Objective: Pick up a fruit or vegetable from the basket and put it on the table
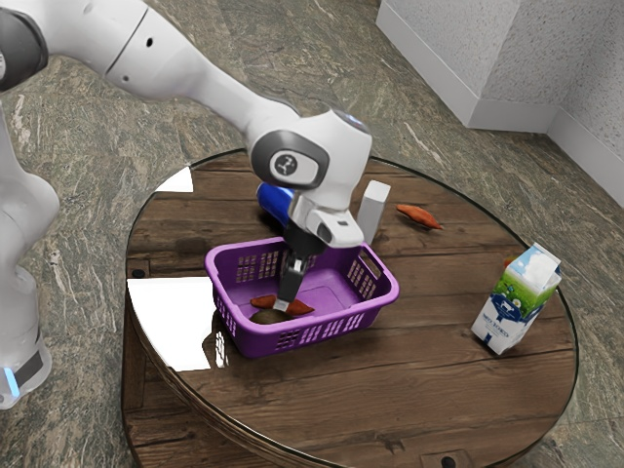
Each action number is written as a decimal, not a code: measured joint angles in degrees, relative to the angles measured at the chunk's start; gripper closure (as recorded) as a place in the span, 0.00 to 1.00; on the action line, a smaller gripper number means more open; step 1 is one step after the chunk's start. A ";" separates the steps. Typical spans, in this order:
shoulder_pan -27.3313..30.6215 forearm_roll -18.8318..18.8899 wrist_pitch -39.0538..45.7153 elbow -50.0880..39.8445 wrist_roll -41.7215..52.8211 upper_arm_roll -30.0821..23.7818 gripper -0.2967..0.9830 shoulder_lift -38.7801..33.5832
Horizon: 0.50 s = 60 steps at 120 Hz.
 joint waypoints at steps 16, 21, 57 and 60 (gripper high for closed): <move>-0.02 -0.01 0.33 0.00 0.16 -0.01 0.34 0.67; -0.02 -0.03 0.42 0.00 0.21 -0.01 0.34 0.80; 0.06 0.07 1.14 0.00 0.41 -0.01 0.38 1.97; 0.07 0.10 1.22 0.00 0.40 -0.01 0.40 1.99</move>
